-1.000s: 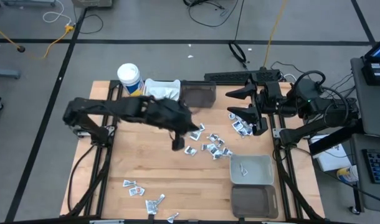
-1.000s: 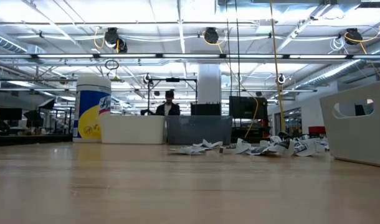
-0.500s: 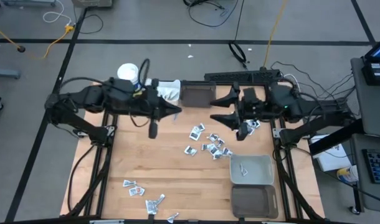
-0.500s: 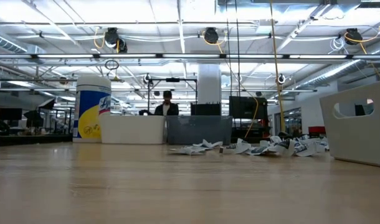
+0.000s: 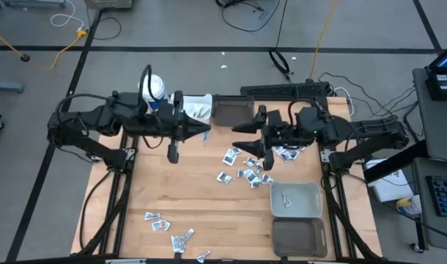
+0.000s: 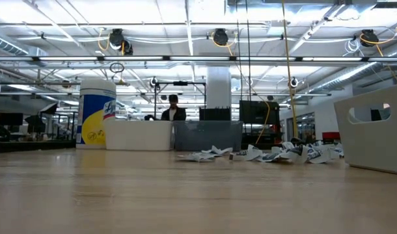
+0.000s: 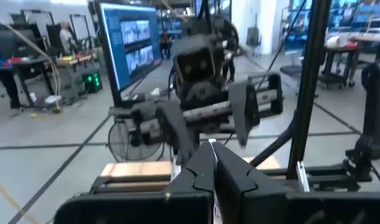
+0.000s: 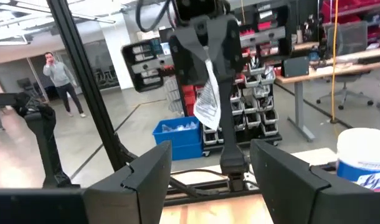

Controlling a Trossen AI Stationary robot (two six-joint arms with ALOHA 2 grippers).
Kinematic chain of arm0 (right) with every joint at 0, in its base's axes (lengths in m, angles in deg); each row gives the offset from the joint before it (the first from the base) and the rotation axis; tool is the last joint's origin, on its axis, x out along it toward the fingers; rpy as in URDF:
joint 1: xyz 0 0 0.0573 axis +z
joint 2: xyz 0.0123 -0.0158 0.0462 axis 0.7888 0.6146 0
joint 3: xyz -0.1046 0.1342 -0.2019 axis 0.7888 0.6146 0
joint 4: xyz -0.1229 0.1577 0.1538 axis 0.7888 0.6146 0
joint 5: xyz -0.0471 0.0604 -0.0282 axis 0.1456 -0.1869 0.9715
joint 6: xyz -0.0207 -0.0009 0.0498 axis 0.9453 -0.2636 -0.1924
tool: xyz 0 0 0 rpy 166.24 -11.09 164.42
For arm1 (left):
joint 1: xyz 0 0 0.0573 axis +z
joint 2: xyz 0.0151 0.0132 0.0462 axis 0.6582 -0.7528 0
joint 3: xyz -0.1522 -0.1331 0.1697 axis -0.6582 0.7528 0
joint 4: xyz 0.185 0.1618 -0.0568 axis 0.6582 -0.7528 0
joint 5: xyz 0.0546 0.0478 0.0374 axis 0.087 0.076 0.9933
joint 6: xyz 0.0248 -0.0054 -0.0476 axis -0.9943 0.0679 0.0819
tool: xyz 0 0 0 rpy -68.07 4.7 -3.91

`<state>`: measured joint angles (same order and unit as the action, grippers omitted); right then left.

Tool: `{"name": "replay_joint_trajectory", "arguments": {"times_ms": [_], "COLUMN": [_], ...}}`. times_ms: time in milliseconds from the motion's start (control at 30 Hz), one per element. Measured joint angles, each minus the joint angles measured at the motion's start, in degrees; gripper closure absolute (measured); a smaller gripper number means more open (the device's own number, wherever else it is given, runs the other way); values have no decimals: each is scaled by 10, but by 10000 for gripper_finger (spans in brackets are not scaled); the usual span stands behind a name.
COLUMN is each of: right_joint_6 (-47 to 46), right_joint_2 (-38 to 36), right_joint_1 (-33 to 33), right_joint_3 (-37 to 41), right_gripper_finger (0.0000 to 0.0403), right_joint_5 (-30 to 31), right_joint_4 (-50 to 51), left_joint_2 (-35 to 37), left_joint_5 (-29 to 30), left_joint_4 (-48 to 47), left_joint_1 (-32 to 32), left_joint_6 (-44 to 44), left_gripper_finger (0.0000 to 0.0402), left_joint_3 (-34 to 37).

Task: Pick & Place First Aid Supplies
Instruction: Put the orange ointment pack into the gray bin

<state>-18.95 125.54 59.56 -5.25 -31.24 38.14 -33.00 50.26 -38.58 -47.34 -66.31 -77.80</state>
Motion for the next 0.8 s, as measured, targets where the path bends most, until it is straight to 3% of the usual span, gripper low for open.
{"name": "replay_joint_trajectory", "arguments": {"times_ms": [467,633,800], "right_joint_6": [-20,-44,-55], "right_joint_2": [34,54,63], "right_joint_1": [-8,-7,-7], "right_joint_3": [0,0,0], "right_gripper_finger": [190,190,190], "right_joint_5": [-2,-61,-78], "right_joint_4": [-40,-85,-92], "left_joint_2": [-61,-78,-94], "left_joint_5": [-59,-69,-88], "left_joint_4": [126,140,127], "left_joint_1": [3,7,8], "left_joint_6": [-14,-24,-15], "left_gripper_finger": [402,402,402], "left_joint_3": [-2,-2,0]}}
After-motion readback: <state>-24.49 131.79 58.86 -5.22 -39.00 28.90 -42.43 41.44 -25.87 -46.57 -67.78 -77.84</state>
